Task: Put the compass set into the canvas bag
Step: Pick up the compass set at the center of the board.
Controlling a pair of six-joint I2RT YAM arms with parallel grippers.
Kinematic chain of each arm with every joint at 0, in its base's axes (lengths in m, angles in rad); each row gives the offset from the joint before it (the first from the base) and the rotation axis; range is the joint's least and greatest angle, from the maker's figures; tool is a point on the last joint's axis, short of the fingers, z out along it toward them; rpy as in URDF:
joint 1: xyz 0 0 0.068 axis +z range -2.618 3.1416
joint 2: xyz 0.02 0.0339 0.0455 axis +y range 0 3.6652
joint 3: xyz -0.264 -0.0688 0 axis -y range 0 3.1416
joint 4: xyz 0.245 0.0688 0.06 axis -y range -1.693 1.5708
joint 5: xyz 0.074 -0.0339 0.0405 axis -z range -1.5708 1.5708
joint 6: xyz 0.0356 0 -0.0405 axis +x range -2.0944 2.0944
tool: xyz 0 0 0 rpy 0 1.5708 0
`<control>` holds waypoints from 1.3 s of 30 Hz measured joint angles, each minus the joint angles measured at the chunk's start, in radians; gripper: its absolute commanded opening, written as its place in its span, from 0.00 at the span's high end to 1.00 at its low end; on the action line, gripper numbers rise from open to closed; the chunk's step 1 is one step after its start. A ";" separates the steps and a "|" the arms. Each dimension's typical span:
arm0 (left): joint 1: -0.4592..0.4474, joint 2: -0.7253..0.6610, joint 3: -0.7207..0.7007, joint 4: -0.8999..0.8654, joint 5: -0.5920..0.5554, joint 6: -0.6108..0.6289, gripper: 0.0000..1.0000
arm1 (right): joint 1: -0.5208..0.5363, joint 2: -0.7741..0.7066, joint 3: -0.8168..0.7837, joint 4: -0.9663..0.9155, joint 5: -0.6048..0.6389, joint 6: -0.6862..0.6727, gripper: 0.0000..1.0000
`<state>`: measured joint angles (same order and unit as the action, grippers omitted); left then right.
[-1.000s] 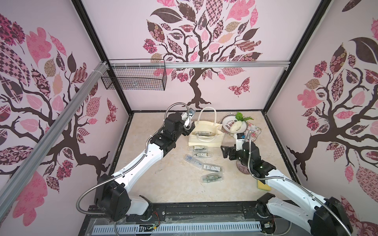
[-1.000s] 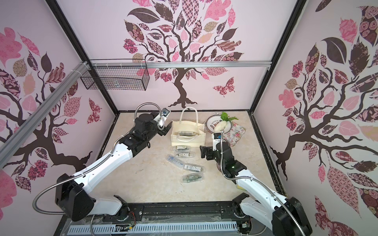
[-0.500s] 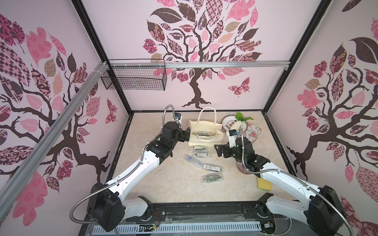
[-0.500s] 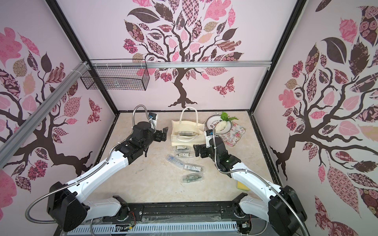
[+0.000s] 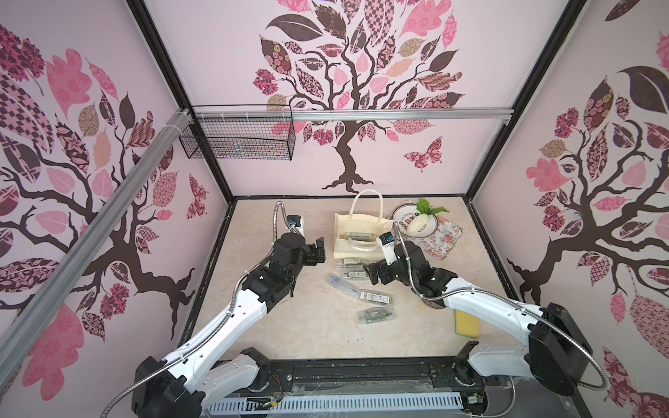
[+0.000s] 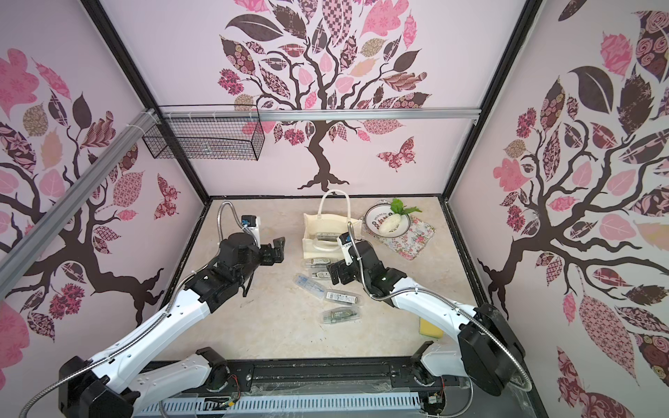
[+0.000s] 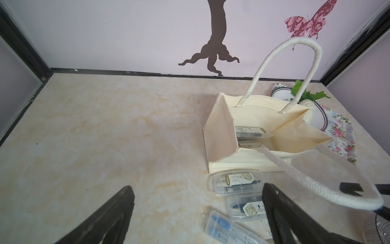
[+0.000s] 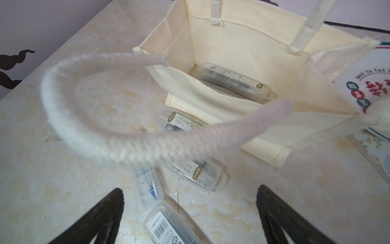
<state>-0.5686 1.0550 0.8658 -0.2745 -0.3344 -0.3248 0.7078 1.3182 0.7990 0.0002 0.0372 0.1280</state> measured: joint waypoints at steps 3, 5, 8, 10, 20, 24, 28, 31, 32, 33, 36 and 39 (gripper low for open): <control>0.000 -0.019 -0.020 -0.010 -0.006 -0.013 0.03 | 0.048 0.032 0.037 -0.017 0.000 -0.054 0.00; 0.000 -0.026 -0.029 -0.013 -0.008 -0.017 0.03 | 0.084 0.043 0.052 -0.033 -0.006 -0.090 0.00; 0.000 -0.029 -0.036 -0.016 -0.011 -0.019 0.03 | 0.126 0.042 0.055 -0.066 -0.021 -0.134 0.00; 0.000 -0.030 -0.038 -0.019 -0.014 -0.019 0.03 | 0.142 0.039 0.053 -0.098 -0.029 -0.140 0.00; 0.000 -0.029 -0.045 -0.021 -0.031 -0.019 0.03 | 0.140 -0.014 -0.006 -0.155 -0.113 -0.148 0.02; 0.000 -0.029 -0.045 -0.031 -0.037 -0.019 0.03 | 0.140 0.026 0.035 -0.154 -0.132 -0.165 0.04; 0.000 -0.030 -0.060 -0.034 -0.039 -0.018 0.03 | 0.140 0.125 0.109 -0.152 -0.143 -0.174 0.08; 0.000 -0.038 -0.083 -0.034 -0.039 -0.018 0.03 | 0.140 0.200 0.150 -0.148 -0.143 -0.170 0.11; 0.000 -0.045 -0.090 -0.032 -0.039 -0.017 0.03 | 0.140 0.226 0.160 -0.145 -0.143 -0.167 0.13; 0.000 -0.053 -0.097 -0.030 -0.039 -0.016 0.03 | 0.140 0.244 0.165 -0.141 -0.142 -0.166 0.15; 0.000 -0.087 -0.117 -0.016 -0.042 -0.015 0.03 | 0.140 0.310 0.180 -0.132 -0.140 -0.156 0.22; 0.000 -0.124 -0.143 0.004 -0.050 -0.015 0.03 | 0.140 0.374 0.201 -0.132 -0.137 -0.153 0.24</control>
<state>-0.5686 0.9310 0.7231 -0.2703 -0.3847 -0.3397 0.8478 1.6920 0.9997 -0.1322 -0.1001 -0.0246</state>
